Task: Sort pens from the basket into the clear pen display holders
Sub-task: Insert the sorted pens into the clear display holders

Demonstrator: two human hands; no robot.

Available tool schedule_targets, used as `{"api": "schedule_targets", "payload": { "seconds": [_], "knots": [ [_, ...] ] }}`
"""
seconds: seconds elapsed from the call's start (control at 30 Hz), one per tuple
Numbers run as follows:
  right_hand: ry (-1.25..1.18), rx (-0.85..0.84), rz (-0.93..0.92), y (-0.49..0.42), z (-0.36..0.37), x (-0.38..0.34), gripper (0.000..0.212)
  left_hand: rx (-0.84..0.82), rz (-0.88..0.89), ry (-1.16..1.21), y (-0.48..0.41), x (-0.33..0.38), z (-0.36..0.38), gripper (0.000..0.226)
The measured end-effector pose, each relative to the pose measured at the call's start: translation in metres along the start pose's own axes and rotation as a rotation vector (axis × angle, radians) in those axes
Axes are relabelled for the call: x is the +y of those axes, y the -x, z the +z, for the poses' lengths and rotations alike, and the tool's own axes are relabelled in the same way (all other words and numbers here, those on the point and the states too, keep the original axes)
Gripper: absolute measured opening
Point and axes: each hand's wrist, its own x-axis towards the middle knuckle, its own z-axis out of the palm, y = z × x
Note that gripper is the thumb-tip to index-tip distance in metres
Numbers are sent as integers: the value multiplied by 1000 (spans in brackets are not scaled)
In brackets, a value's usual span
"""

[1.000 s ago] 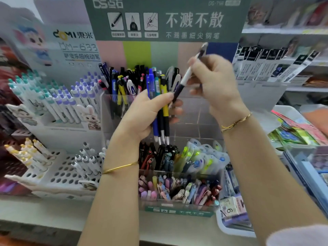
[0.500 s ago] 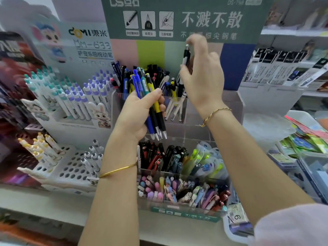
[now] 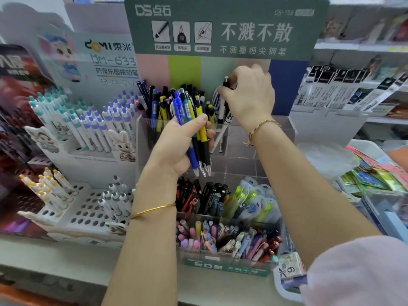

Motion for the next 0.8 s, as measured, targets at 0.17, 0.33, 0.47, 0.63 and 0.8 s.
{"api": "schedule_targets", "payload": {
  "seconds": [0.17,0.33,0.47,0.63,0.8],
  "knots": [
    [55,-168,-85,6,-2,-1,23,7,3,-22,1,0,-1,4],
    [112,-72,-89,21,11,7,30,25,17,-69,0,1,-3,2],
    [-215,158,-79,18,1,16,24,10,31,-113,0,1,0,9],
    [-285,-36,-93,28,-12,13,30,-84,65,-161,-1,-4,11,21],
    [-498,-149,-68,26,-14,13,32,-74,53,-159,-5,-8,13,15]
  ]
}}
